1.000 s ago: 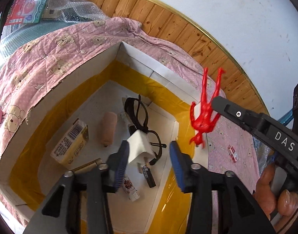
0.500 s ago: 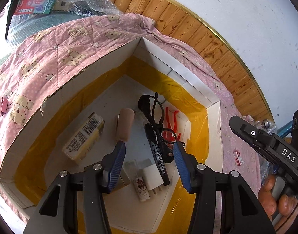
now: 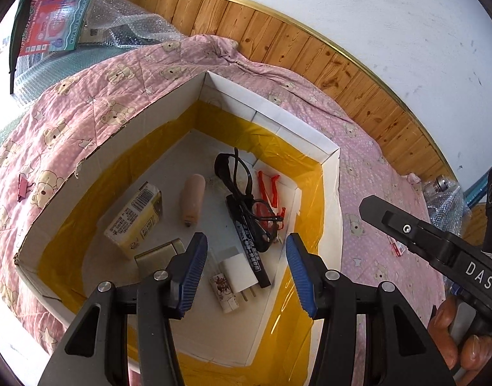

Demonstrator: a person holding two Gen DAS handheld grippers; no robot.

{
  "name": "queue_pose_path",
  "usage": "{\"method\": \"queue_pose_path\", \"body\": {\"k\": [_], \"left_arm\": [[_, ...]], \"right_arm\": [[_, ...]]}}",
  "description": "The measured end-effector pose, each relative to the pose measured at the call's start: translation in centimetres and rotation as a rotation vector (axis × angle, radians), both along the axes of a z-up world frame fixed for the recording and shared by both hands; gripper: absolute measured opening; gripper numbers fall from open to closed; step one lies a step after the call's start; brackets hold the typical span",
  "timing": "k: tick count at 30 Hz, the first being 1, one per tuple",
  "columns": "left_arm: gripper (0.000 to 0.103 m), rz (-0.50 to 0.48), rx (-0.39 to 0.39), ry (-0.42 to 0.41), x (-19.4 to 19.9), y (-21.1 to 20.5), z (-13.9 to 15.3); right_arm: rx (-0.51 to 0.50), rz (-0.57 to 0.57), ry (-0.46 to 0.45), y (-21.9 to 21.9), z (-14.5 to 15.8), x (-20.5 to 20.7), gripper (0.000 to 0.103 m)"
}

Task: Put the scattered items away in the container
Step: 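Withdraw both open grippers from the box toward the tape roll and staple box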

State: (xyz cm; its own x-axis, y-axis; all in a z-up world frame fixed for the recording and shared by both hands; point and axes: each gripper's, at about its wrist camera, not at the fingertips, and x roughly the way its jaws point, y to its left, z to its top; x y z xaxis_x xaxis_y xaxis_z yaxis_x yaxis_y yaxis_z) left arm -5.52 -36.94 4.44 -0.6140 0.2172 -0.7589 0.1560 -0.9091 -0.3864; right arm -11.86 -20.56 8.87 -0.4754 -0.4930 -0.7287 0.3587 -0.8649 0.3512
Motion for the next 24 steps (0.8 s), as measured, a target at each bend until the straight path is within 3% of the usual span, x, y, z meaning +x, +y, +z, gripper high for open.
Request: {"method": "queue_pose_path", "body": {"k": [12,24], "left_arm": [[0.053,-0.022,-0.013,0.019,1.4,1.2,1.1],[0.053,-0.159,-0.024,0.062,1.9,6.8,2.9]], "right_arm": [[-0.02,-0.009,0.006,1.1,0.5,2.1,0.034],[-0.066,-0.129,-0.045,7.5,-1.8,3.7,0.034]]}}
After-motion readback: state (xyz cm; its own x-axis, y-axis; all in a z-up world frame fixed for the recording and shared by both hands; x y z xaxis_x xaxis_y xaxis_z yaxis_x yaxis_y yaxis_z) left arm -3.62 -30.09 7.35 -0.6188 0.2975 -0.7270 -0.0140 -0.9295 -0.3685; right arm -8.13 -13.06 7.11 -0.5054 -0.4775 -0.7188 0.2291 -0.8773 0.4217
